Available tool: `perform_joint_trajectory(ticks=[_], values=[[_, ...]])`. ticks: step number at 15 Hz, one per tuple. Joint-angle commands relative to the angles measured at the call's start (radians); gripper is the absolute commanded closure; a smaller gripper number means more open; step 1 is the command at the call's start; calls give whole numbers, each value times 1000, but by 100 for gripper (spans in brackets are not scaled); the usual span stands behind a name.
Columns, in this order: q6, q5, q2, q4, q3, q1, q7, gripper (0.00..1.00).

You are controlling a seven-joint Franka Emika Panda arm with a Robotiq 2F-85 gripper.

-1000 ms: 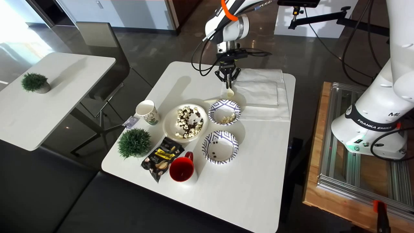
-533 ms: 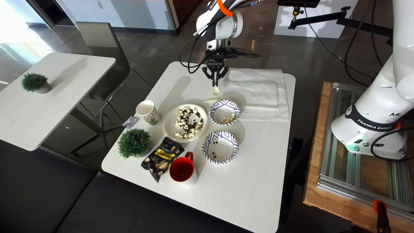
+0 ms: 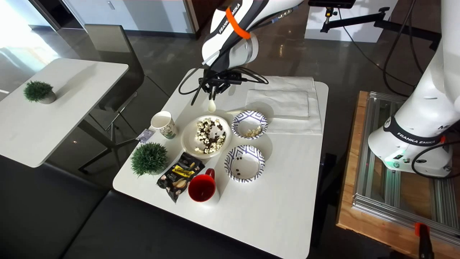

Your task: Use the white spoon to place some contents from the whole bowl on the left into the bowl on the right twice.

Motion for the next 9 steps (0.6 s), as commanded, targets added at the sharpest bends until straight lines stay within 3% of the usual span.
perform_joint_trajectory(ticks=[1,2,3,4,8,9], values=[[187,-35,-1,-67,-26,85,83,97],[225,-35,1,-78,-24,97,87,97],[162,-33,-23,-95,-18,92,92,97],[173,-23,5,-59,2,70,65,86],[173,-25,1,-74,0,78,73,86],[173,-25,0,-75,-2,78,73,97]])
